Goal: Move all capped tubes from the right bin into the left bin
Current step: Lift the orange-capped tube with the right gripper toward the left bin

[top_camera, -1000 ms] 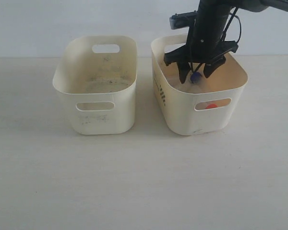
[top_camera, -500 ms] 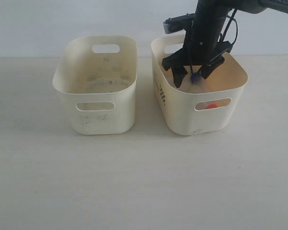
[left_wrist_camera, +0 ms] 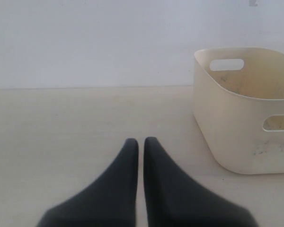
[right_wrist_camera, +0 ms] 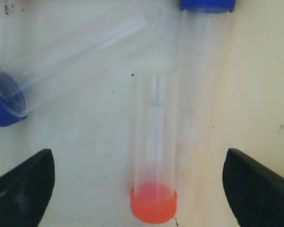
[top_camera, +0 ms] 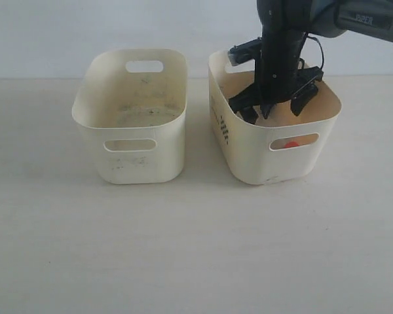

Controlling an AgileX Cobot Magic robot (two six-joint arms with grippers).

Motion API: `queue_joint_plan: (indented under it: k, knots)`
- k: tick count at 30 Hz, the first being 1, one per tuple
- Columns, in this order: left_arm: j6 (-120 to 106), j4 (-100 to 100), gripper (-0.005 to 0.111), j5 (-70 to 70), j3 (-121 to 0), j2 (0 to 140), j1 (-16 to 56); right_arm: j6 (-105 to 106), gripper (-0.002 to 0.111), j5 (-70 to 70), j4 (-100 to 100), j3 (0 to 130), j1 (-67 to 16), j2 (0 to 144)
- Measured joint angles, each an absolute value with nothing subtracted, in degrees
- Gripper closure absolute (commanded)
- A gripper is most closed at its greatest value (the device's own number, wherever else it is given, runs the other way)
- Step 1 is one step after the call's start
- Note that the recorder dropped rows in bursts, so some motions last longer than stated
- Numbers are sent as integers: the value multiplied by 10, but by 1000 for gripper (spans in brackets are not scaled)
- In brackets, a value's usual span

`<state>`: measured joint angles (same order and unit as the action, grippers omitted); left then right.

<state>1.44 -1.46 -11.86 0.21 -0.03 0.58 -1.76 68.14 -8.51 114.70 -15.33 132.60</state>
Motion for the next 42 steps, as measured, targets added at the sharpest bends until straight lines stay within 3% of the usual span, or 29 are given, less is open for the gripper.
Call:
queue_joint_plan:
  k: [5,7,10,12,18,20,22,23,31,42]
  knots:
    - [14,-15,102,-119,2,0,6,-22,19,681,-86,1147,-155,1346]
    - [14,-15,102,-119,2,0,6,-26,25,681,-86,1147,-155,1358]
    - [14,-15,102,-119,2,0,6,-29,54,681,-86,1147,-155,1370]
    - [14,-15,102,-119,2,0,6,-30,64,683,-86,1147,-155,1374]
    - [14,-15,102,-119,2,0,6,-30,65,683,-77,1147,-155,1381]
    - [14,-15,102,-119,2,0,6,-29,75,683,-69,1147,-155,1384]
    - [14,-15,102,-119,2,0,6,-30,103,683,-64,1147,-155,1384]
    - [14,-15,102,-119,2,0,6,-30,108,683,-62,1147,-155,1384]
    - [14,-15,102,-119,2,0,6,-41,108,682,-55,1147,-155,1374]
    - [14,-15,102,-119,2,0,6,-49,108,675,-50,1147,-155,1255]
